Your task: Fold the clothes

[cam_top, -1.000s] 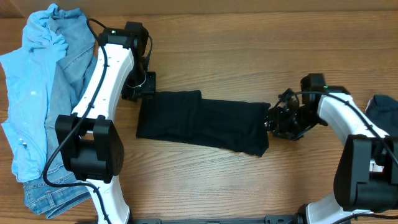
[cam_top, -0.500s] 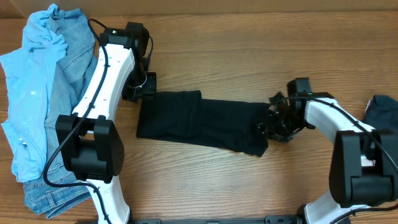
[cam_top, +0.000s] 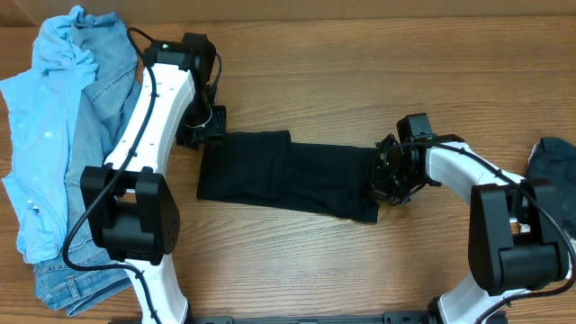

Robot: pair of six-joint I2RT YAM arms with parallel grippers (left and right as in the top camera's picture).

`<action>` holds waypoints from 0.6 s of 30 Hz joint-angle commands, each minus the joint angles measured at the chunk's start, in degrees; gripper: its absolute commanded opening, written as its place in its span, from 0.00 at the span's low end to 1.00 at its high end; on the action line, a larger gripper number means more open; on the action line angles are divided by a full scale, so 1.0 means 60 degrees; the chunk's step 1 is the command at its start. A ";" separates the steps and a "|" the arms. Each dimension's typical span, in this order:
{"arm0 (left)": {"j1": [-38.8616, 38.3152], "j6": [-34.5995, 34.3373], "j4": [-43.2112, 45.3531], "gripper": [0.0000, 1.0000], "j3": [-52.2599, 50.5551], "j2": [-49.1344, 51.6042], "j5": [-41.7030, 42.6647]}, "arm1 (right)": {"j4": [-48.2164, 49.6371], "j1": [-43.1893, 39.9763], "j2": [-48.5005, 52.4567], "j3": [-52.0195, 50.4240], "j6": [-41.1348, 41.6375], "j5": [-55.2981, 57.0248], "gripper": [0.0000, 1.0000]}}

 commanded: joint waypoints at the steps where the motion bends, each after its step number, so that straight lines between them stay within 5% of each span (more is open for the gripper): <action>1: -0.0055 -0.0011 -0.0015 0.38 0.0233 -0.0058 -0.0007 | 0.0029 -0.0146 0.0091 0.0084 0.0168 0.1683 0.04; 10: 0.0164 0.0011 -0.0036 0.39 0.0233 -0.0058 0.0160 | -0.2696 -0.2779 -0.0852 0.3322 -0.0521 0.3603 0.04; 18: 0.0171 0.0004 -0.0015 0.42 0.0233 -0.0058 0.0160 | -0.3996 0.0004 -0.0845 0.5475 -0.0841 0.3570 0.04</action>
